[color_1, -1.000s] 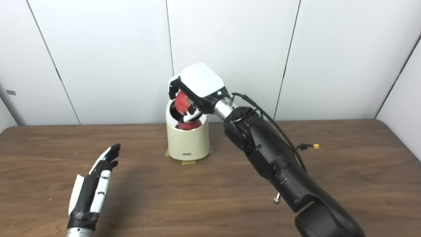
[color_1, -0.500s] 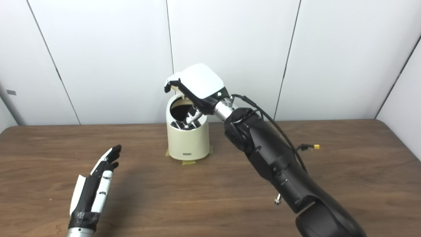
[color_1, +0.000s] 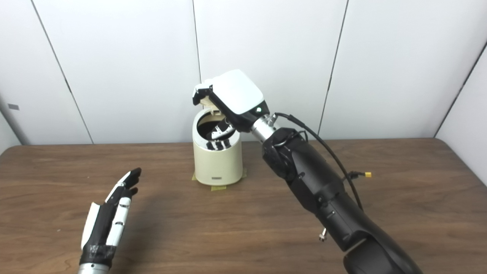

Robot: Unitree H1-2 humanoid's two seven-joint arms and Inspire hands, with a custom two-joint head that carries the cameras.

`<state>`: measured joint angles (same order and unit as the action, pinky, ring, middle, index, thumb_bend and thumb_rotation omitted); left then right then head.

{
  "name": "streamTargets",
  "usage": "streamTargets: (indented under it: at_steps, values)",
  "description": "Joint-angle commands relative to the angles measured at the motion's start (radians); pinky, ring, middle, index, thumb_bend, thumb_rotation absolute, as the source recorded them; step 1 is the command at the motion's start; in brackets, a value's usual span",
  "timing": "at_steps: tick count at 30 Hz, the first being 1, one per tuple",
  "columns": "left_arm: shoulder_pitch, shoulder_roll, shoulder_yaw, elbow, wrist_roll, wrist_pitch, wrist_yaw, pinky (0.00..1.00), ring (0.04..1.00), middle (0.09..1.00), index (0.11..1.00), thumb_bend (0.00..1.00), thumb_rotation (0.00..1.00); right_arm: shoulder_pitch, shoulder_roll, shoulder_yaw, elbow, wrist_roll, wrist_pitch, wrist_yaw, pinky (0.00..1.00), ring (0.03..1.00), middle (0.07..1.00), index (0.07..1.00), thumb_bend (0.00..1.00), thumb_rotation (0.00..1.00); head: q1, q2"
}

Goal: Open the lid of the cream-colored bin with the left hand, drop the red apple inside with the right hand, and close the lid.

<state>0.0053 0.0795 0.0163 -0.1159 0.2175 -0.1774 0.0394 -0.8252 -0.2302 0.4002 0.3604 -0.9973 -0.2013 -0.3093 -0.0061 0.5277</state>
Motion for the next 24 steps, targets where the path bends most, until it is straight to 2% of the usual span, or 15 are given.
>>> streamTargets:
  at_steps: [1,6,13,17,20,23,24]
  values:
    - [-0.018,0.002,0.000,-0.017,-0.006,-0.027,0.008,0.90,0.927,0.924,0.898,0.25,1.00,-0.003,-0.006,-0.038,-0.061,0.028,0.003,-0.054,0.29,0.363,0.517,0.458,0.53,0.04,-0.001,-0.001]
    - [-0.022,0.010,0.004,-0.011,0.003,-0.034,0.012,0.89,0.923,0.922,0.897,0.24,1.00,0.097,0.003,-0.104,-0.163,0.084,-0.023,-0.117,0.17,0.241,0.502,0.451,0.52,0.00,-0.004,-0.003]
    - [-0.032,0.018,0.009,0.005,0.002,-0.047,0.015,0.88,0.915,0.912,0.884,0.23,1.00,0.250,-0.001,-0.210,-0.274,0.164,-0.006,-0.129,0.16,0.217,0.479,0.466,0.52,0.00,0.002,-0.020]
    - [-0.040,0.023,0.014,0.017,0.010,-0.050,0.021,0.87,0.907,0.904,0.877,0.22,1.00,0.360,-0.008,-0.278,-0.324,0.235,0.002,-0.109,0.17,0.228,0.473,0.470,0.52,0.00,-0.001,-0.022]
    - [-0.042,0.025,0.017,0.018,0.009,-0.048,0.022,0.88,0.910,0.903,0.874,0.21,1.00,0.424,0.000,-0.331,-0.348,0.349,0.023,-0.056,0.20,0.254,0.456,0.480,0.52,0.00,0.000,-0.024]
    - [-0.041,0.030,0.019,0.015,0.006,-0.047,0.020,0.89,0.909,0.900,0.873,0.22,1.00,0.483,-0.002,-0.374,-0.353,0.506,0.017,0.016,0.29,0.356,0.455,0.503,0.52,0.00,-0.001,-0.024]
    - [-0.041,0.031,0.020,0.013,0.006,-0.044,0.020,0.88,0.906,0.897,0.873,0.22,1.00,0.503,-0.002,-0.385,-0.360,0.576,0.033,0.059,0.33,0.406,0.492,0.497,0.50,0.07,-0.001,-0.023]
